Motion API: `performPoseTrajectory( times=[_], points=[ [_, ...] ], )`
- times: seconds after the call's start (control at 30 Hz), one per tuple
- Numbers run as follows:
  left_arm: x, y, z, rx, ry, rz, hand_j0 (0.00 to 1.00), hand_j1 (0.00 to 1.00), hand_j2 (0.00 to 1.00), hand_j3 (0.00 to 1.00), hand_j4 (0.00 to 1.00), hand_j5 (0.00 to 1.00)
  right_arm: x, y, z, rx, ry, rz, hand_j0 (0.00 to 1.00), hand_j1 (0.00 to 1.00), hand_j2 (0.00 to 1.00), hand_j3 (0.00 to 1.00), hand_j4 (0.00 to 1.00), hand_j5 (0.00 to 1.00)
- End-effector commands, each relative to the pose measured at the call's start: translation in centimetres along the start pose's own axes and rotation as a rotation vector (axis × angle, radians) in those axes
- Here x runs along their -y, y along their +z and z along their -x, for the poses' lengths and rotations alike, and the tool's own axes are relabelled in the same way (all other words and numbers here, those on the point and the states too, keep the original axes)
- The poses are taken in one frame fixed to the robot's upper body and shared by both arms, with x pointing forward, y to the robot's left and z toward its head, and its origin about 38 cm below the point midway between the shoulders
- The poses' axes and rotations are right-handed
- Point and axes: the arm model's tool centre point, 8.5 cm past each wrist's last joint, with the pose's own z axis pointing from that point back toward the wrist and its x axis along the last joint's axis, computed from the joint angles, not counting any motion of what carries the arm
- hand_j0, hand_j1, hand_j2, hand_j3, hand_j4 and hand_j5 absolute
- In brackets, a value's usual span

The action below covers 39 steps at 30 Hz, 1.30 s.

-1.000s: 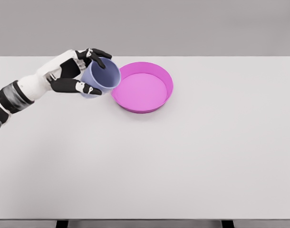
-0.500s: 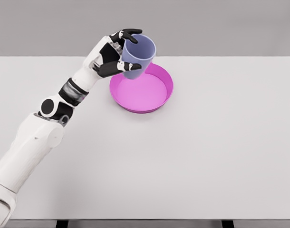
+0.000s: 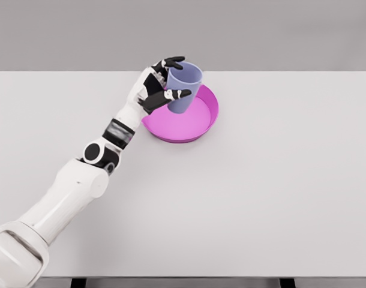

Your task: Flip the cup with left arm and place it on the plate

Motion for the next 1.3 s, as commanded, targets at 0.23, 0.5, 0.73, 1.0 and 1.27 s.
performPoseTrajectory(
  times=[0.23, 0.5, 0.73, 1.0, 1.27],
  points=[
    [-1.4, -0.1, 0.1, 0.006, 0.015, -0.208, 0.4, 0.4, 0.4, 0.4, 0.4, 0.4, 0.0, 0.0, 0.0, 0.0, 0.0, 0.0, 1.0, 1.0, 1.0, 1.0, 1.0, 1.0],
    [-0.4, -0.4, 0.4, 0.011, 0.056, -0.197, 0.37, 0.37, 0.37, 0.37, 0.37, 0.37, 0.0, 0.0, 0.0, 0.0, 0.0, 0.0, 1.0, 1.0, 1.0, 1.0, 1.0, 1.0],
    [-0.3, -0.4, 0.5, 0.01, 0.056, -0.195, 0.37, 0.37, 0.37, 0.37, 0.37, 0.37, 0.0, 0.0, 0.0, 0.0, 0.0, 0.0, 1.0, 1.0, 1.0, 1.0, 1.0, 1.0],
    [-0.3, -0.4, 0.5, 0.01, 0.056, -0.195, 0.41, 0.41, 0.41, 0.41, 0.41, 0.41, 0.0, 0.0, 0.0, 0.002, 0.001, 0.0, 1.0, 1.0, 1.0, 1.0, 1.0, 1.0],
    [0.1, -0.8, 0.2, 0.02, 0.06, -0.187, 0.71, 0.71, 0.71, 0.71, 0.71, 0.71, 0.0, 0.0, 0.0, 0.0, 0.0, 0.0, 1.0, 1.0, 1.0, 1.0, 1.0, 1.0]
  ],
)
